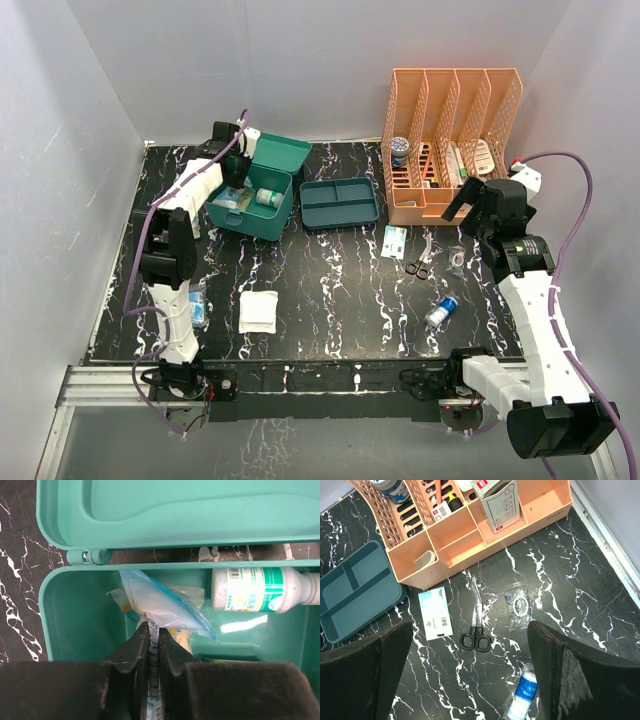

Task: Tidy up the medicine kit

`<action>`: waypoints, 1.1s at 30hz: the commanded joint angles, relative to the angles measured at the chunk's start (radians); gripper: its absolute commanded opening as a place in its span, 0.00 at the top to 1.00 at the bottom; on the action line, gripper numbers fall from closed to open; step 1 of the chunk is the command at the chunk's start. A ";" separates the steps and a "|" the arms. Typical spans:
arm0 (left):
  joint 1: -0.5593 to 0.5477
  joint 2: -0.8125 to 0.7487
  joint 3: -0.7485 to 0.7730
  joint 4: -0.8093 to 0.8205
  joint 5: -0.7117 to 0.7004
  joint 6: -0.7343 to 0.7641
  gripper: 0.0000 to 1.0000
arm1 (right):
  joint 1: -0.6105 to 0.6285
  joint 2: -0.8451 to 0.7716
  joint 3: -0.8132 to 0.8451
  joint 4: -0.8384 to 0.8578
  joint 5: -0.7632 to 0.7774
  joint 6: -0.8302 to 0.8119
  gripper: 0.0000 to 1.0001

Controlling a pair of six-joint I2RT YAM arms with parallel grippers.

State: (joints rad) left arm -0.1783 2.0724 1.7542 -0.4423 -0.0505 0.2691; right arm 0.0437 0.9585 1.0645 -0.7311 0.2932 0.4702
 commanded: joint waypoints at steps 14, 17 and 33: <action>0.005 -0.033 -0.077 0.078 -0.039 0.042 0.64 | -0.005 -0.021 0.047 0.009 0.022 0.002 0.02; 0.004 -0.062 -0.075 0.063 -0.012 0.043 0.49 | -0.005 -0.033 0.039 0.004 0.023 0.006 0.02; -0.008 -0.259 -0.077 -0.034 0.131 0.065 0.23 | -0.005 0.011 0.027 0.004 0.021 0.007 0.02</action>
State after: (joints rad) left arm -0.1806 1.9057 1.6733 -0.4423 0.0250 0.3237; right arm 0.0437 0.9604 1.0710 -0.7597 0.2966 0.4736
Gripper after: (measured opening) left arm 0.764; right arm 0.983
